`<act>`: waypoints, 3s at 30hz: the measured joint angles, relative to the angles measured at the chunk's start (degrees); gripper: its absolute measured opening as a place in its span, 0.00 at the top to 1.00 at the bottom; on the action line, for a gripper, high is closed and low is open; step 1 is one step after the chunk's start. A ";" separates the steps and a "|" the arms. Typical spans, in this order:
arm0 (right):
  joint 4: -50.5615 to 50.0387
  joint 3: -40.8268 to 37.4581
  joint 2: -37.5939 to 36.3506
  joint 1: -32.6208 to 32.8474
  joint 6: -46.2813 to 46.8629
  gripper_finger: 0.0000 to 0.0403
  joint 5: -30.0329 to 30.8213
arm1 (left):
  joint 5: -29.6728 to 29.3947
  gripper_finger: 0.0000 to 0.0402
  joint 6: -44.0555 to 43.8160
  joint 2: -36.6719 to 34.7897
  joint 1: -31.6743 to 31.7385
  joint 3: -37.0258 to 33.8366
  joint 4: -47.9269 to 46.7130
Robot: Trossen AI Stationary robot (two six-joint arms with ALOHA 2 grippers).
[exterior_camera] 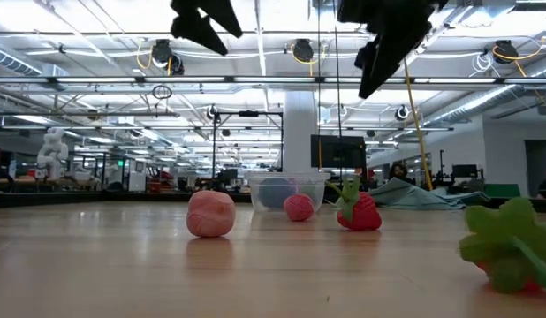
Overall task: Pick and placing Produce into tupperware
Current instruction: Put the red dragon fruit into the transparent bin
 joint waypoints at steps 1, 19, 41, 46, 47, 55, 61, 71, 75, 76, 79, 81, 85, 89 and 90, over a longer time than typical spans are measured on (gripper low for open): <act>0.57 0.00 0.00 1.76 0.62 0.44 -0.04 | -0.53 0.23 -0.64 -0.40 -0.81 -0.08 -1.81; -3.80 0.00 0.00 24.54 33.54 0.44 -0.30 | -1.24 0.26 -3.15 -0.24 -5.16 -0.08 -6.47; 2.26 -15.61 0.00 25.27 9.52 0.44 -4.72 | -0.99 0.26 -6.25 -0.24 -5.12 -0.07 -4.80; 3.31 -15.61 0.00 25.27 4.79 0.44 -4.72 | -1.01 0.25 -7.00 -0.24 -5.12 -0.08 -4.81; 3.30 -15.61 0.00 25.27 4.11 0.44 -4.74 | -1.01 0.25 -7.01 -0.24 -5.12 -0.06 -4.81; 3.30 -15.61 0.00 25.27 0.67 0.44 -4.86 | -0.93 0.25 -8.82 -0.24 -5.12 -0.07 -4.81; 3.92 -15.61 0.00 25.27 -0.12 0.44 -5.75 | -0.89 0.25 -10.59 -0.24 -5.12 -0.07 -4.81; 5.47 -15.61 0.00 25.27 0.05 0.44 -5.68 | -0.78 0.26 -13.23 -0.24 -5.12 -0.07 -4.81; 5.91 -15.61 0.00 25.27 0.59 0.44 -5.39 | -0.77 0.25 -14.20 -0.24 -5.12 -0.07 -4.81; 6.11 -15.61 0.00 25.27 0.97 0.44 -5.13 | -0.77 0.25 -14.27 -0.24 -5.12 -0.07 -4.81; 6.28 -15.61 0.00 25.27 1.43 0.43 -2.64 | -0.77 0.25 -14.32 -0.24 -5.12 -0.07 -4.81; 6.58 -15.61 0.00 25.22 0.66 0.40 -2.41 | -0.78 0.25 -14.30 -0.24 -5.12 -0.08 -4.81; 6.53 -15.61 0.00 25.24 0.70 0.37 -2.69 | -0.77 0.26 -14.30 -0.24 -5.12 -0.07 -4.81; 6.48 -15.61 0.00 25.24 4.83 0.37 -2.71 | -0.77 0.25 -14.30 -0.24 -5.12 -0.08 -4.81; 6.50 -15.61 0.00 25.24 5.40 0.37 -2.71 | -0.77 0.25 -14.30 -0.24 -5.12 -0.08 -4.81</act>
